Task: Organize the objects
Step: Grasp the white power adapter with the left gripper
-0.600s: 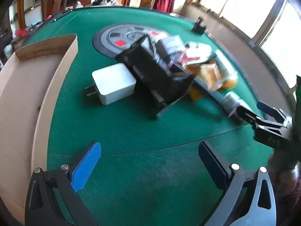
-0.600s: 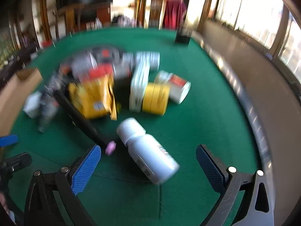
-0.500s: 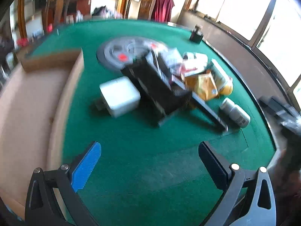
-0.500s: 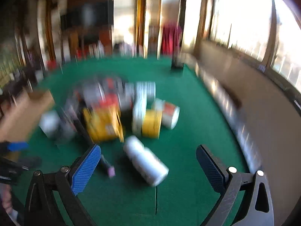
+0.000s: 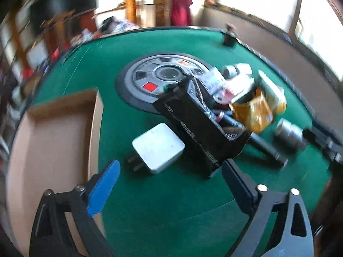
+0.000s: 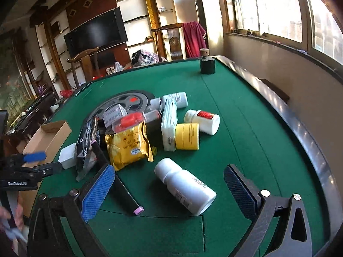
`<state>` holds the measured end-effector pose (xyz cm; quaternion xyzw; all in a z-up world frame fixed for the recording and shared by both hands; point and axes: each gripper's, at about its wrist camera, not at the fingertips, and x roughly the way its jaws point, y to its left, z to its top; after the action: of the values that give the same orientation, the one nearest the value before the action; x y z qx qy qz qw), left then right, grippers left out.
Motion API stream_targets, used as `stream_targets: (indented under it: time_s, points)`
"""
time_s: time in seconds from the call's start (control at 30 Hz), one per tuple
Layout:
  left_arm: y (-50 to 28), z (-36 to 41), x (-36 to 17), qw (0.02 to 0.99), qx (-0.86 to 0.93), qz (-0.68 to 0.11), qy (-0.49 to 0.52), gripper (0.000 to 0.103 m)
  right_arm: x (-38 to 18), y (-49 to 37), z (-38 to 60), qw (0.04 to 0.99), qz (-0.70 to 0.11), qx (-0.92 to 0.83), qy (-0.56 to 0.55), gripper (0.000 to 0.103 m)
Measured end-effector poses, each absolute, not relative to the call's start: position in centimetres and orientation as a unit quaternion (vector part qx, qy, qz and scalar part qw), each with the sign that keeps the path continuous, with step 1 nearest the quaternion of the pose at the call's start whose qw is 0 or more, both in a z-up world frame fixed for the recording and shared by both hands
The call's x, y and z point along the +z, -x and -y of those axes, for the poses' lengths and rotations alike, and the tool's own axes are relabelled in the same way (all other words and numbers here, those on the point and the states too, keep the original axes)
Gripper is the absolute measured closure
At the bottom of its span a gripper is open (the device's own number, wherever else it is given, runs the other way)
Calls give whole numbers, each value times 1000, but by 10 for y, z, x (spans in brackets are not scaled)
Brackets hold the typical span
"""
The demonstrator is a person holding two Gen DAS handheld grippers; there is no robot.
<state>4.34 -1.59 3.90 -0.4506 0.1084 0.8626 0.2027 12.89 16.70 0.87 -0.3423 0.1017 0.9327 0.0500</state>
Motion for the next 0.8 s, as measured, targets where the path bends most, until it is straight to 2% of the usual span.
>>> stream_targets:
  time_s: [0.07,0.17,0.27,0.3,0.4,0.57,0.63,0.7,0.8]
  points:
    - [-38,9,34,221,847,-159,455,12,5,-126,-171,47,-113,932,342,0]
    - [-28,2,24,235,828,-209,463,20,7,-127,-178,43,-129,932,336,0]
    - [-17,-4,10,239,807,-241,483,36,7,-127,-181,42,-135,932,333,0]
    - [-15,-4,10,248,808,-232,482,46,6,-127,-182,41,-137,932,333,0]
    - [-10,-1,9,260,802,-209,495,55,4,-126,-184,40,-145,931,333,0]
    - [-12,-1,5,257,803,-214,493,55,2,-124,-185,35,-152,928,339,0]
    - [-8,-3,4,257,804,-215,491,51,2,-124,-184,35,-149,927,342,0]
    - [-2,-8,6,254,805,-228,485,38,1,-123,-182,34,-147,927,343,0]
    - [-3,-18,5,247,809,-263,463,27,2,-124,-181,35,-145,927,344,0]
